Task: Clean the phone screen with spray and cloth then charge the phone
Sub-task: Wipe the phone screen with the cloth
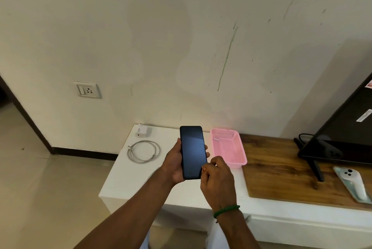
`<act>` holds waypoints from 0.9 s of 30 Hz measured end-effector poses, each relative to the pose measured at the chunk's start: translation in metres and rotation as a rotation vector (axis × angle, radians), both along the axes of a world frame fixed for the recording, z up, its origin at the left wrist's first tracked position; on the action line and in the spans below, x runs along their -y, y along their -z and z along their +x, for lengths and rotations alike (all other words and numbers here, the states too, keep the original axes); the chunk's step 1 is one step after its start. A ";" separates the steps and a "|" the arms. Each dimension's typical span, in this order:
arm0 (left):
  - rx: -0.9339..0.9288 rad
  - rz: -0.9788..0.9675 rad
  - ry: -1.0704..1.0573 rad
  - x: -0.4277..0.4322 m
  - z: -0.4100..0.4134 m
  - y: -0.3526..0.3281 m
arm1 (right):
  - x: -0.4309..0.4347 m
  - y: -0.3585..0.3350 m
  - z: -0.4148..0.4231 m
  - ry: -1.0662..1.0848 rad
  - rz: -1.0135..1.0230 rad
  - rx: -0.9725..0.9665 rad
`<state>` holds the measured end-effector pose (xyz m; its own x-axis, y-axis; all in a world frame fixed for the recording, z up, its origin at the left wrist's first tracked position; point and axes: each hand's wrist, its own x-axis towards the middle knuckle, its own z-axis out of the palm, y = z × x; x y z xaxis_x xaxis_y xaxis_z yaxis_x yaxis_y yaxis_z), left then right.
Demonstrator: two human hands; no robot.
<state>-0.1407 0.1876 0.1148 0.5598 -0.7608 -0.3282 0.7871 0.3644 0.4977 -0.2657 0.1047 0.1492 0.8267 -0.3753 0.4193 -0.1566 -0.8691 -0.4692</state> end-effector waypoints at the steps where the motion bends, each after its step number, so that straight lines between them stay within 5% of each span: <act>1: -0.009 -0.003 0.003 0.000 -0.001 0.001 | 0.001 -0.001 0.002 0.003 0.004 -0.004; 27: -0.013 0.158 0.067 0.002 -0.023 0.011 | 0.039 -0.035 0.077 0.080 -0.073 -0.091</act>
